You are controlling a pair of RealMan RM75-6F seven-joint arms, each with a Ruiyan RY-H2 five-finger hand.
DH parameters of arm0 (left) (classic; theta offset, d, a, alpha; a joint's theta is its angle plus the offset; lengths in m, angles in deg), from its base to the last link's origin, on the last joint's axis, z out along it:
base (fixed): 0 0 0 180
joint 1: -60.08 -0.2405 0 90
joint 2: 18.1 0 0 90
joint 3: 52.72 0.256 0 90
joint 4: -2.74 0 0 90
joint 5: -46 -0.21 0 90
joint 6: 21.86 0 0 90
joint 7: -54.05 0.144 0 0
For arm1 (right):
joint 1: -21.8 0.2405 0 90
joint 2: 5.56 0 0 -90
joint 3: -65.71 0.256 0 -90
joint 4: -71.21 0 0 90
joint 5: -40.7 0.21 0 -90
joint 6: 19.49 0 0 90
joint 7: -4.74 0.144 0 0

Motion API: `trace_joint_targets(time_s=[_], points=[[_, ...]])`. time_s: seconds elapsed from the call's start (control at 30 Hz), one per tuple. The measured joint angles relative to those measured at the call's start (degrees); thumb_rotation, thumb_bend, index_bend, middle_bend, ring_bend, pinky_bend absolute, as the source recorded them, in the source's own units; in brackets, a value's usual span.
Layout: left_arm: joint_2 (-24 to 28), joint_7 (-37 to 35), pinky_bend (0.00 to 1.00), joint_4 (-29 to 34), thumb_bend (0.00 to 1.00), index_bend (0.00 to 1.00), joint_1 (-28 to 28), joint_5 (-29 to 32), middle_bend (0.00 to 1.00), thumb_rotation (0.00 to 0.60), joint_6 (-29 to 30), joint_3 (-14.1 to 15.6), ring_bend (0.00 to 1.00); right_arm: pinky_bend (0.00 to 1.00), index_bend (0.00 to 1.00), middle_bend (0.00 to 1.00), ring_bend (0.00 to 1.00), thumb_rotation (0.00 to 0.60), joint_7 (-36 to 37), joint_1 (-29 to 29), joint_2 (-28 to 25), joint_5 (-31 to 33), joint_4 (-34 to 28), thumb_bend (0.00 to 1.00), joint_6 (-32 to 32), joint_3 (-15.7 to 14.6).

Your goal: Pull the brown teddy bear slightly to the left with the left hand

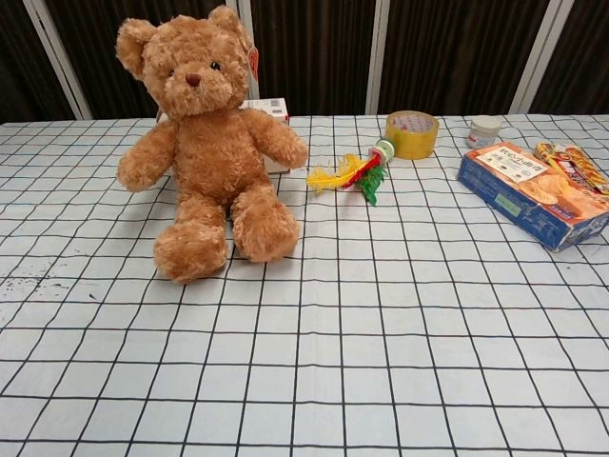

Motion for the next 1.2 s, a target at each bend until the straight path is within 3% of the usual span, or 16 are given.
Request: trace_joint_targets(time_s=[0.3,0.53,0.63,0.83,0.97,1.2], points=[[-3.7,-0.7,0.00,-1.8,0.24,0.07,2.5,2.1,0.04,0.600,-2.4,-1.5,0.00,0.14,0.04,0.12,0.23,0.600,-4.7,2.4,4.8,-0.5,1.6,0.51,-4.3,-0.9],[-5.3,-11.0,0.00,-0.1,0.20,0.08,6.0,5.8,0.07,0.600,-10.4,-4.3,0.00,0.14,0.04,0.12,0.23,0.600,-5.2,3.6,5.9,0.1,2.8,0.51,-6.4,-1.2],[-6.1,-17.8,0.00,1.1,0.20,0.09,7.9,9.2,0.08,0.600,-14.8,-6.7,0.00,0.14,0.04,0.12,0.23,0.600,-5.1,3.7,5.9,0.2,2.7,0.51,-6.3,-1.1],[-9.4,-29.3,0.00,0.9,0.16,0.08,14.5,22.7,0.05,0.600,-26.8,-11.7,0.00,0.14,0.04,0.12,0.23,0.600,-3.8,3.8,5.5,0.6,2.2,0.51,-6.2,-0.9],[-14.9,-27.7,0.00,-3.5,0.16,0.07,20.9,32.0,0.05,0.600,-32.7,-12.7,0.00,0.14,0.04,0.12,0.23,0.600,-3.0,3.8,5.1,1.0,2.1,0.51,-6.0,-0.8],[-23.7,-25.5,0.00,-9.9,0.16,0.09,26.0,39.4,0.09,0.600,-33.9,-13.8,0.00,0.14,0.04,0.12,0.23,0.600,-1.7,3.6,4.7,2.0,2.6,0.51,-5.8,-0.4]])
